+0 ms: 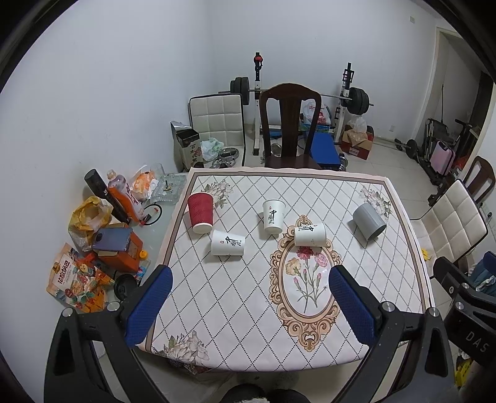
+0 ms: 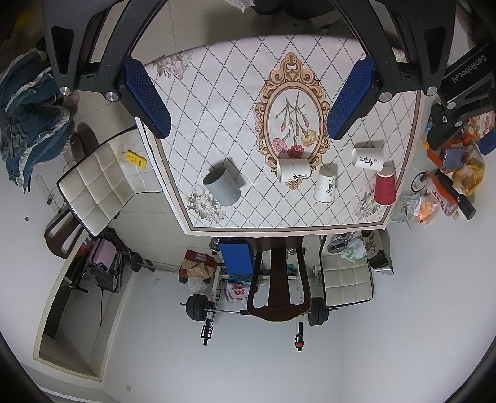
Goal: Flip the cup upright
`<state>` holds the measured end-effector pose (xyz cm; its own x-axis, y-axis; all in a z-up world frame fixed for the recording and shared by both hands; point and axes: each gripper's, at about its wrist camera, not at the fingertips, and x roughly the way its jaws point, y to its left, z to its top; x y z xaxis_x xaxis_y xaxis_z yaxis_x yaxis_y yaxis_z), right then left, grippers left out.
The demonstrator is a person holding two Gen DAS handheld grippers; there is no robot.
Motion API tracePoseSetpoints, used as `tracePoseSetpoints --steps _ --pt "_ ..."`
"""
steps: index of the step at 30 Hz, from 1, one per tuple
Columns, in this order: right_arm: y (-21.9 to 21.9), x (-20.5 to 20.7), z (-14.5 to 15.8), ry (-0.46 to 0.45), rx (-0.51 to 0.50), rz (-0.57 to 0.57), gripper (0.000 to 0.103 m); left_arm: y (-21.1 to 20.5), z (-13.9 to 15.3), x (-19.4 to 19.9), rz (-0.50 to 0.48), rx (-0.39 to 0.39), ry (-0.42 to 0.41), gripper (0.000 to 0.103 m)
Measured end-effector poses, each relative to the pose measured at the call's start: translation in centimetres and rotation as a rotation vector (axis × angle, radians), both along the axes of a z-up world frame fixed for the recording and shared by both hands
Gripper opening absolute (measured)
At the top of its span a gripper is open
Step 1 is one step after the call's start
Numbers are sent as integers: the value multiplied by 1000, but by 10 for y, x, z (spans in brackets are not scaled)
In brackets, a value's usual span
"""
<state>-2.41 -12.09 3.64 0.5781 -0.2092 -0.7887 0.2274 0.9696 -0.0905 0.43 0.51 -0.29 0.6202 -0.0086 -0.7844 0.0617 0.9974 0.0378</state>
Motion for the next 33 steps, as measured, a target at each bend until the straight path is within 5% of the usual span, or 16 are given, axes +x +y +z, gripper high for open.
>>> tracePoseSetpoints --steps 33 --pt "5 3 5 1 0 3 102 5 2 -2 -3 -8 -4 103"
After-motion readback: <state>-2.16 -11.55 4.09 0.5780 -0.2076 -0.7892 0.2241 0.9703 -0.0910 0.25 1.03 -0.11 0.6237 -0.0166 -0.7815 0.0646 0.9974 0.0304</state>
